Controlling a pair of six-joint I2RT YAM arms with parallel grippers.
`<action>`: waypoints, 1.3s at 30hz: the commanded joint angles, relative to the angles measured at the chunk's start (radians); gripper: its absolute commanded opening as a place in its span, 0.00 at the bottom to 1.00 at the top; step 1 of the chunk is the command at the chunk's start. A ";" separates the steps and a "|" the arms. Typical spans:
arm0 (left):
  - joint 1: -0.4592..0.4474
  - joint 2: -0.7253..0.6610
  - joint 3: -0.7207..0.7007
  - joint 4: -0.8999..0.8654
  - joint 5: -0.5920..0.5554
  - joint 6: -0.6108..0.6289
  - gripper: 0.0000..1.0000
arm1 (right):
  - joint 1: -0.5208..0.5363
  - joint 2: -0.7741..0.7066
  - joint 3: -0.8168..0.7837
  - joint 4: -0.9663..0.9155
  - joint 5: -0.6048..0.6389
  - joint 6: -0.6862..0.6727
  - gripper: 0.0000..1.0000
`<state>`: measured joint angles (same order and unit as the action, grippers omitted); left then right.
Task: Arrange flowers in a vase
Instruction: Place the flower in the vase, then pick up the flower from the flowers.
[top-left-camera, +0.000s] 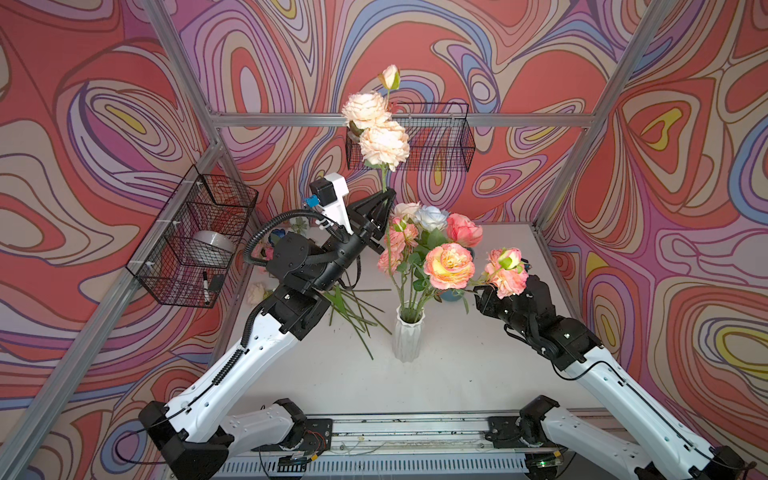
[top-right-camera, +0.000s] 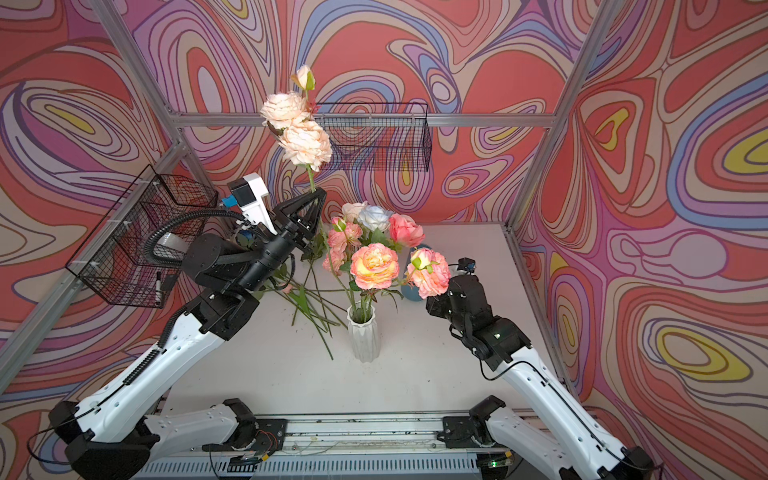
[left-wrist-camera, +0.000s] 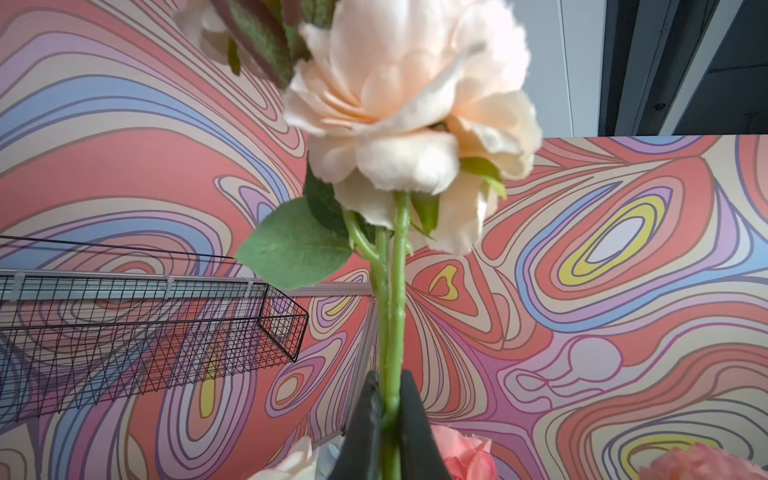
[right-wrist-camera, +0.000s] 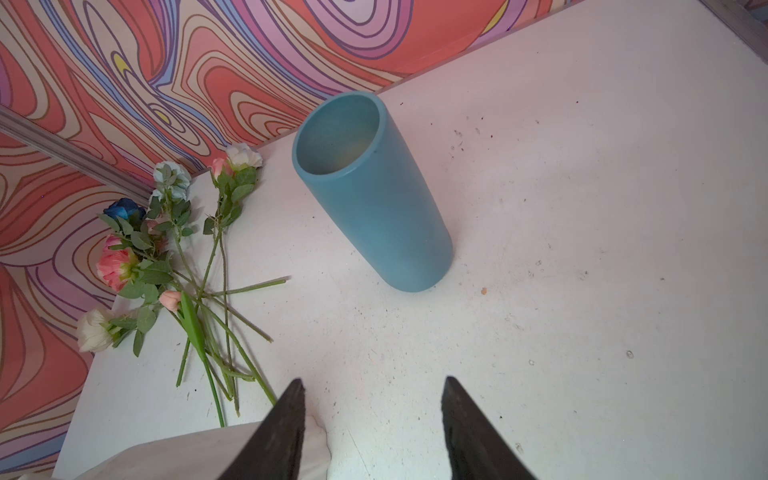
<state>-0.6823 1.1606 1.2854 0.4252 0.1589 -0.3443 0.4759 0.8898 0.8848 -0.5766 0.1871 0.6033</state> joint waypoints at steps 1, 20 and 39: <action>-0.034 -0.040 -0.075 0.010 0.005 0.006 0.10 | -0.005 -0.009 0.004 -0.008 0.011 -0.010 0.54; -0.102 -0.440 -0.305 -0.405 -0.270 -0.013 0.73 | -0.006 0.006 -0.018 0.022 -0.009 -0.006 0.55; 0.432 -0.253 -0.606 -0.526 -0.113 -0.504 0.68 | -0.006 0.010 -0.065 0.043 -0.042 -0.006 0.56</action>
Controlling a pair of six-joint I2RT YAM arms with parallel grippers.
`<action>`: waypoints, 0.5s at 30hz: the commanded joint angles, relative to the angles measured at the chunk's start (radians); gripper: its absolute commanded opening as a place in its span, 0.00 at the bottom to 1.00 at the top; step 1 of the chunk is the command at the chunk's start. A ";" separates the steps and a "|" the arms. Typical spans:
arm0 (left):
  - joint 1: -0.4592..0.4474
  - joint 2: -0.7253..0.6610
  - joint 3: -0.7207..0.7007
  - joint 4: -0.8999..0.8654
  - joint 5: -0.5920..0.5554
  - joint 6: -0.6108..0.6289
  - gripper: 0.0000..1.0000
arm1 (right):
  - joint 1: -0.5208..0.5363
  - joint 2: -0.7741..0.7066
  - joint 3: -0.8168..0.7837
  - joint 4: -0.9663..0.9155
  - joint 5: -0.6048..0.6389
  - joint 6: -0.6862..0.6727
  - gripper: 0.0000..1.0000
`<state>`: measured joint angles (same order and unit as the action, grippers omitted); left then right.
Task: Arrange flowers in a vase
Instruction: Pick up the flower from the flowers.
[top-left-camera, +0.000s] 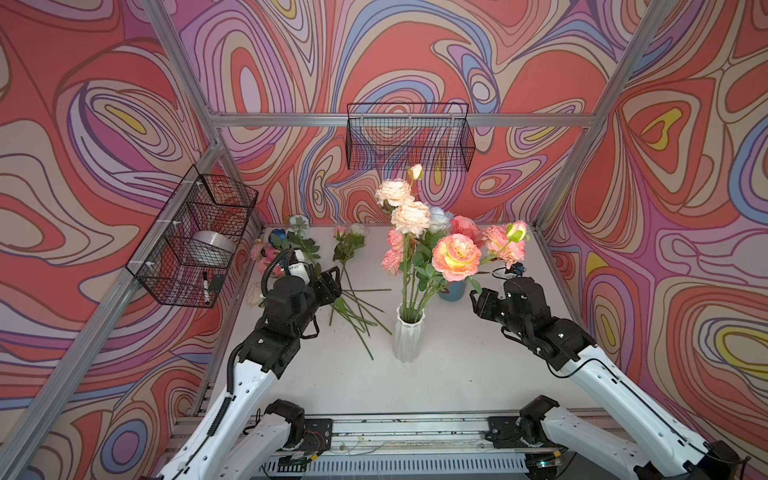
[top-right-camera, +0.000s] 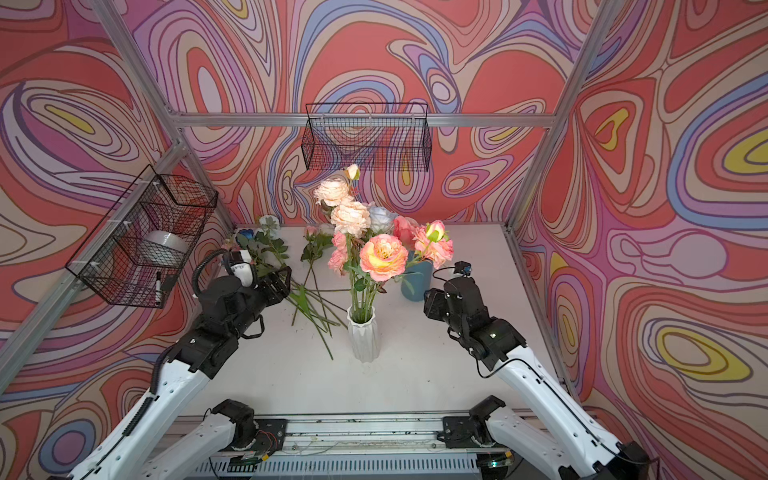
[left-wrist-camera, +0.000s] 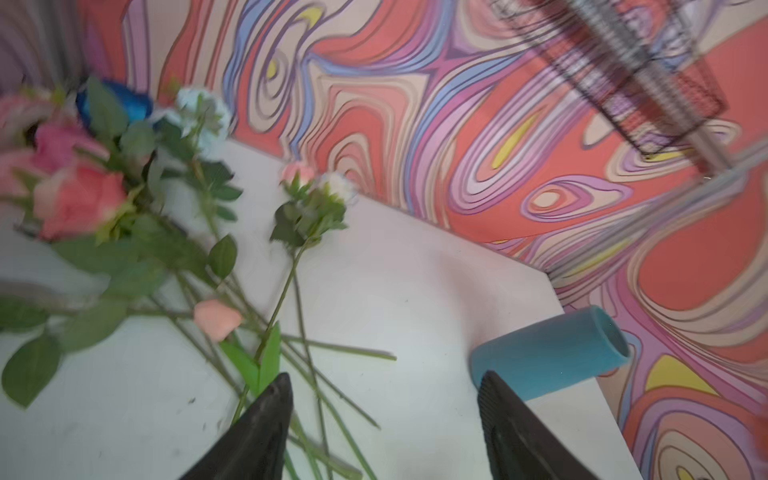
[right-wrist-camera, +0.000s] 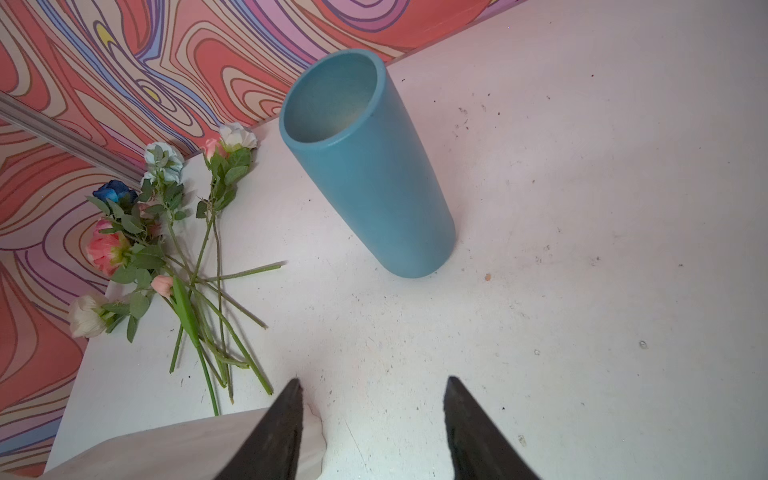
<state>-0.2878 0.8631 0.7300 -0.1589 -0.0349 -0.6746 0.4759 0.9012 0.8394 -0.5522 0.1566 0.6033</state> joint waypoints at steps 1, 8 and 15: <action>0.048 0.080 -0.062 0.101 0.087 -0.191 0.64 | -0.006 -0.001 -0.022 0.022 -0.014 -0.005 0.56; 0.100 0.446 0.047 0.302 0.103 -0.199 0.62 | -0.006 0.007 -0.025 0.028 -0.013 -0.011 0.56; 0.099 0.826 0.421 0.053 0.044 0.028 0.60 | -0.006 -0.005 -0.030 0.019 0.001 -0.018 0.56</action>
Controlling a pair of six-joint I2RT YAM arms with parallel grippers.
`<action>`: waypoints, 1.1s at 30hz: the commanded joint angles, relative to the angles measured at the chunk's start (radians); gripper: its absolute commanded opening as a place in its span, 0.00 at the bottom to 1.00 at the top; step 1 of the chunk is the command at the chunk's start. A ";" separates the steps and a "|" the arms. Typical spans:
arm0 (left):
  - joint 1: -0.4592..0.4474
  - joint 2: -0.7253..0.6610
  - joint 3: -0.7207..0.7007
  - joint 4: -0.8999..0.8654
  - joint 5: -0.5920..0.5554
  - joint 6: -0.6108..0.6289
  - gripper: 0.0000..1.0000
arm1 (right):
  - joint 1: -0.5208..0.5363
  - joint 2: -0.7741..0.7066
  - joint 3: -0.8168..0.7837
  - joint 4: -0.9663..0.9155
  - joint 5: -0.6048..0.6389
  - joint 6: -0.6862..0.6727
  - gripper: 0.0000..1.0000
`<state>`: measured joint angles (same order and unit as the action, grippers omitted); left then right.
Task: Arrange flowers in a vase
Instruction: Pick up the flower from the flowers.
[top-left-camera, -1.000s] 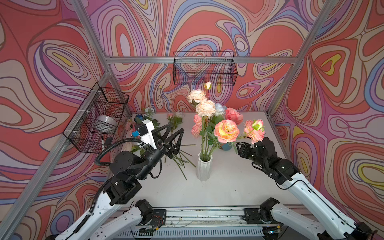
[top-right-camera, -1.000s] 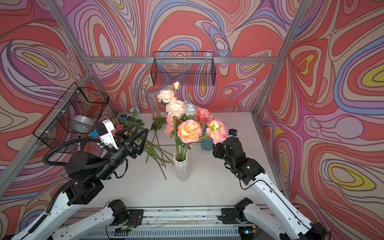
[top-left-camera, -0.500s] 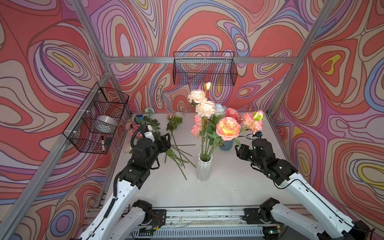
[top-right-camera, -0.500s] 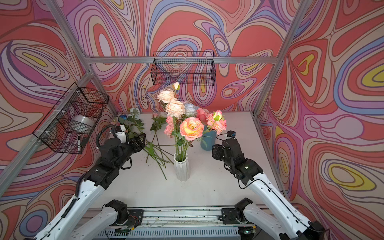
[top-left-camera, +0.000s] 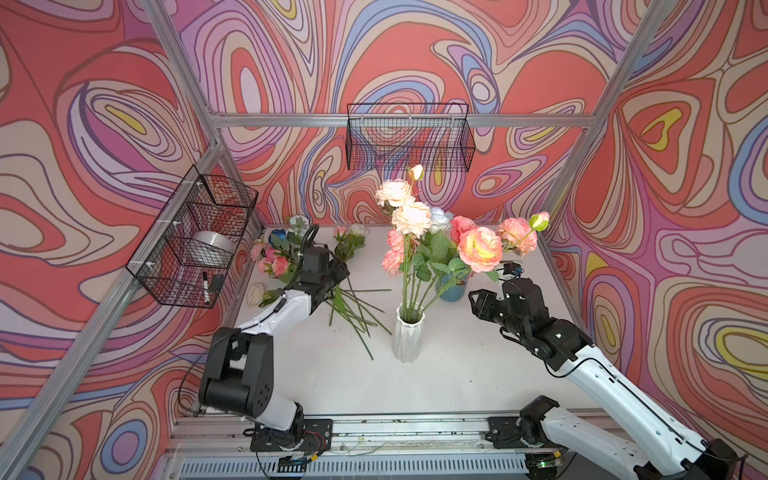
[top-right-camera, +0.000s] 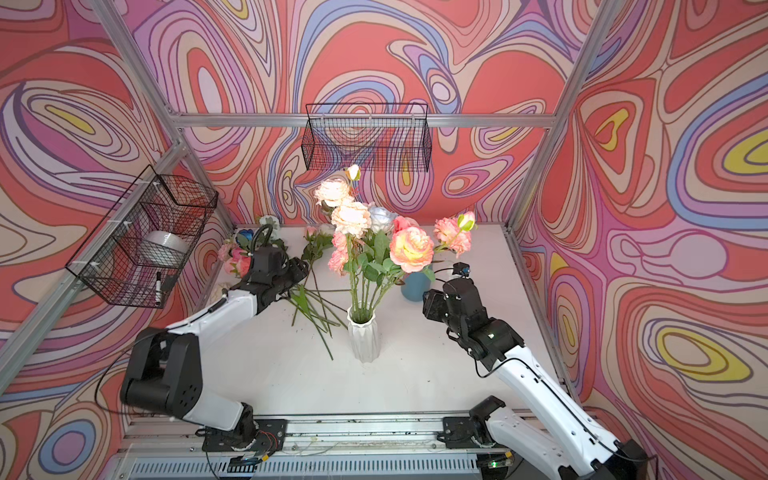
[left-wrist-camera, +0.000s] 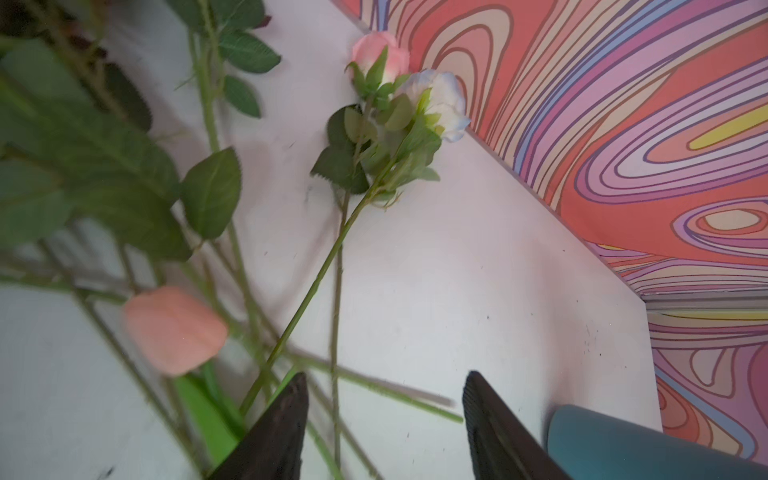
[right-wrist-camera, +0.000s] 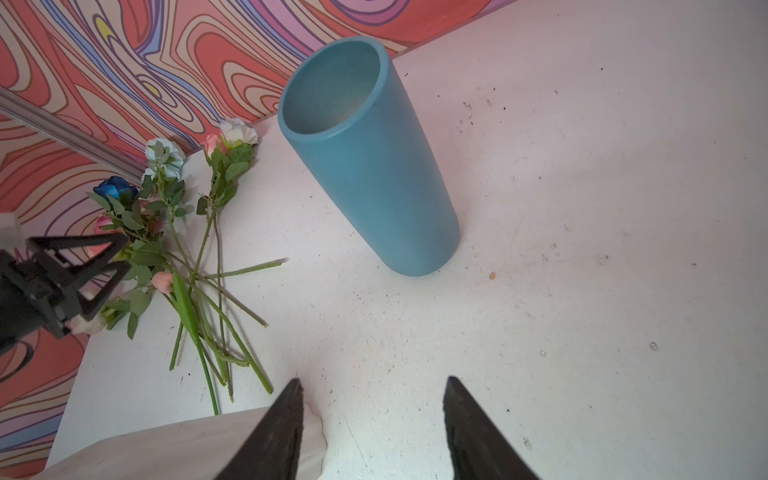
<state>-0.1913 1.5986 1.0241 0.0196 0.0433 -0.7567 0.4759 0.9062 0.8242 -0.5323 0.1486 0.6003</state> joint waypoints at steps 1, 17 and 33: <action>0.003 0.132 0.172 -0.173 -0.044 0.135 0.60 | -0.006 -0.012 -0.015 -0.003 0.015 -0.016 0.56; -0.012 0.498 0.540 -0.598 -0.121 0.374 0.41 | -0.006 0.002 -0.019 0.006 0.026 -0.017 0.55; -0.034 0.626 0.662 -0.637 -0.194 0.426 0.04 | -0.005 -0.016 -0.013 -0.017 0.041 -0.016 0.55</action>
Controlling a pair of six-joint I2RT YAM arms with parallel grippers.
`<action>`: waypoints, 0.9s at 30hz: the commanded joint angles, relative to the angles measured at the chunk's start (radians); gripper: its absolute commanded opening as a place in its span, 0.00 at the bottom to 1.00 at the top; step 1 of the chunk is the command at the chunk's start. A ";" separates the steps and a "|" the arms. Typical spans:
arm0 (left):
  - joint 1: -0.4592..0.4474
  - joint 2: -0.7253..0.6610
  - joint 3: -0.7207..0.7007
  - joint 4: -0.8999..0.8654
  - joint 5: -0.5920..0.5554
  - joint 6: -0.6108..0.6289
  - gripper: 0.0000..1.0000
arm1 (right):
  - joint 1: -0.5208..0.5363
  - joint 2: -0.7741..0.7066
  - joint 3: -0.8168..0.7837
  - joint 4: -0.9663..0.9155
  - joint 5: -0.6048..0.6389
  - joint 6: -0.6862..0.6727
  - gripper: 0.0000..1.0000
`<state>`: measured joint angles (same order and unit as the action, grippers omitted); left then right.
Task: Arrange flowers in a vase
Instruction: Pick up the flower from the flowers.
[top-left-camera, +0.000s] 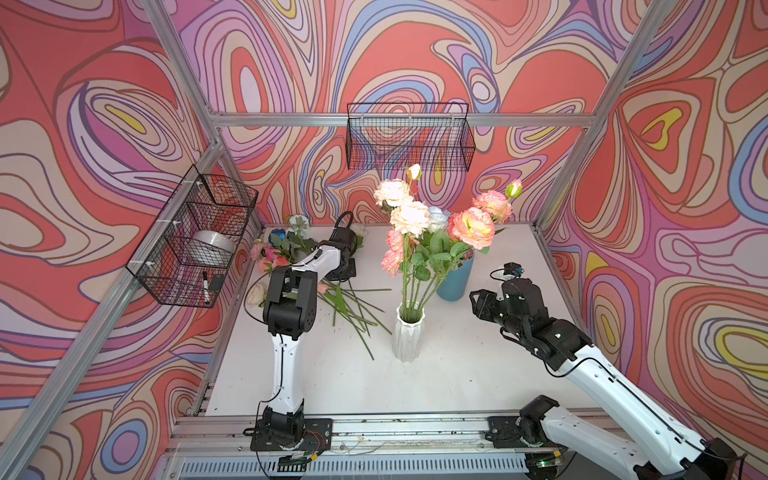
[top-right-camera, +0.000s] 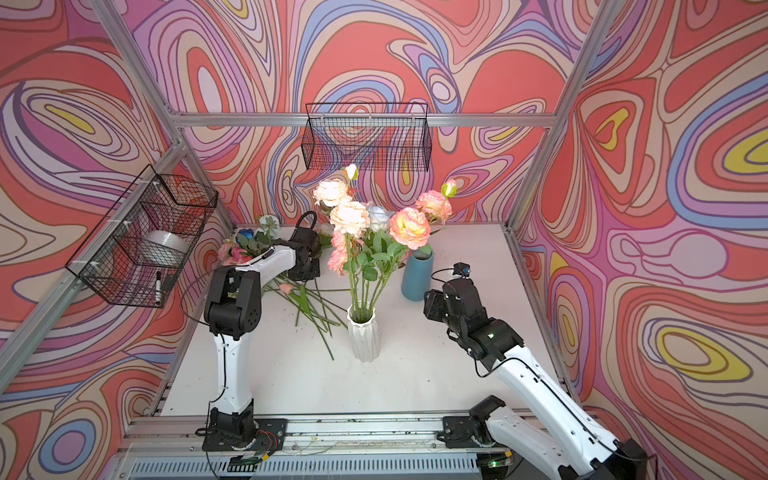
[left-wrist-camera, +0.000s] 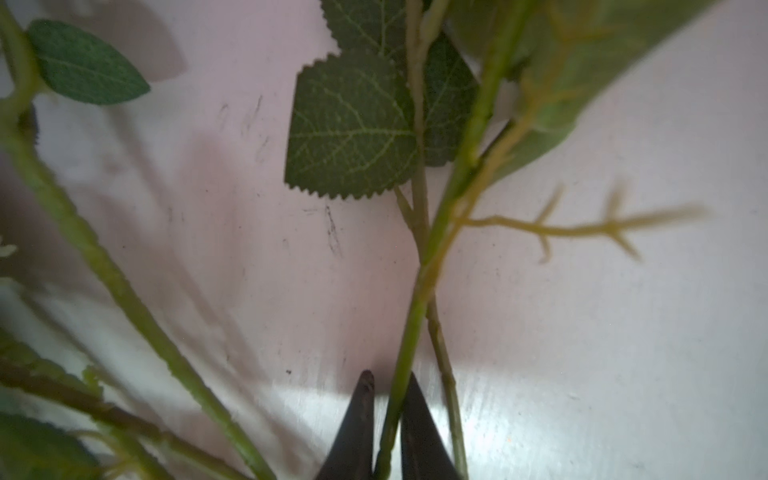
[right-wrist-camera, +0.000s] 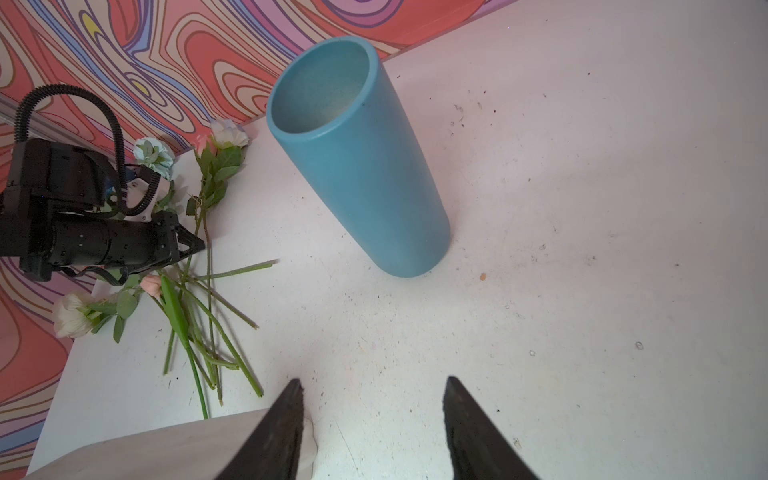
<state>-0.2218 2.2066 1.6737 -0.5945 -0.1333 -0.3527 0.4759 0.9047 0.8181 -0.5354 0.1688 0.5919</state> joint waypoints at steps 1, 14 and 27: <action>-0.004 0.015 0.010 -0.016 -0.018 0.023 0.00 | -0.006 -0.016 -0.007 -0.017 0.022 -0.007 0.55; -0.077 -0.572 -0.541 0.667 -0.245 0.076 0.00 | -0.006 -0.010 0.012 -0.019 0.020 -0.010 0.55; -0.127 -0.988 -0.605 0.784 -0.352 0.185 0.00 | -0.005 -0.013 0.033 -0.024 0.011 -0.004 0.55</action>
<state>-0.3363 1.2503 1.0843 0.2047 -0.4580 -0.1959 0.4759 0.8993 0.8192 -0.5476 0.1757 0.5922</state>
